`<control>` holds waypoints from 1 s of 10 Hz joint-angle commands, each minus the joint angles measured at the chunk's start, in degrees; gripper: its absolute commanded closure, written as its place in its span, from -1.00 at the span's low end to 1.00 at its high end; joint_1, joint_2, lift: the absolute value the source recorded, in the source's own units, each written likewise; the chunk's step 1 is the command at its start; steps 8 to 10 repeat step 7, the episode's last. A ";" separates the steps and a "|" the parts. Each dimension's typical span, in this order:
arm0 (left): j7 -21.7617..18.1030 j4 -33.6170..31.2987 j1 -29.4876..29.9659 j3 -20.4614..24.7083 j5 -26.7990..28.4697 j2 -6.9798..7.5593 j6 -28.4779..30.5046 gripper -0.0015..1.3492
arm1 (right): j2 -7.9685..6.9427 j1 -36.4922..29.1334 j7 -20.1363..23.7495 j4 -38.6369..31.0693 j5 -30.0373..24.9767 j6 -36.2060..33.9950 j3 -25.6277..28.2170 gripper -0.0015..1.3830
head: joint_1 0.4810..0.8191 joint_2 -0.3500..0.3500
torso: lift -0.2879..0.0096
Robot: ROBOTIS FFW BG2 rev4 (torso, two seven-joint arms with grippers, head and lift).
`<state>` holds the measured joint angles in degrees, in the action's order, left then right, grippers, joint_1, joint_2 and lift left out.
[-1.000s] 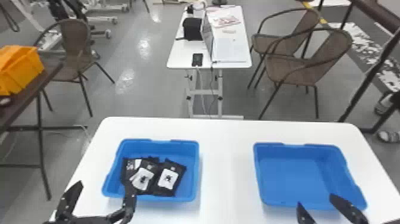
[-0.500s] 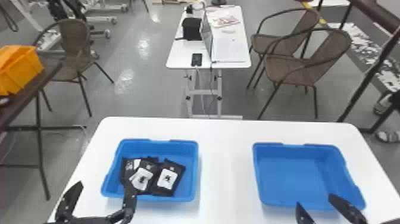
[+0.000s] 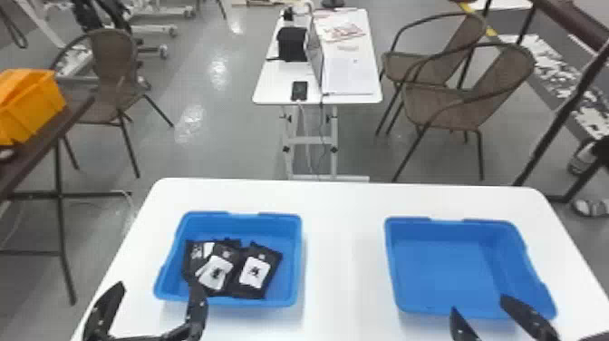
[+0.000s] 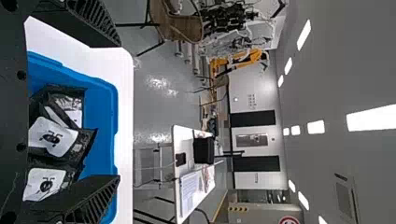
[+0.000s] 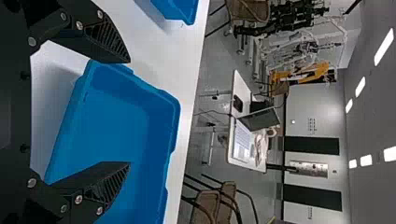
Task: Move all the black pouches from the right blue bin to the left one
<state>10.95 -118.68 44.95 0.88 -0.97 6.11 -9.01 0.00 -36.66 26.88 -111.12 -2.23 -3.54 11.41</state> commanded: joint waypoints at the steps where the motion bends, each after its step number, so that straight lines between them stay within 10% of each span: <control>1: 0.30 -0.23 0.58 0.00 -0.09 -0.13 -0.13 -1.00 | -0.05 0.01 0.02 0.11 -0.05 0.20 -0.08 -0.62 | 0.27 0.17 | 1.00; 10: 3.64 -0.94 1.10 -1.67 -0.97 2.77 -0.05 -1.00 | -0.05 0.72 1.34 0.55 -0.49 0.38 0.01 -0.62 | 0.27 0.21 | 1.00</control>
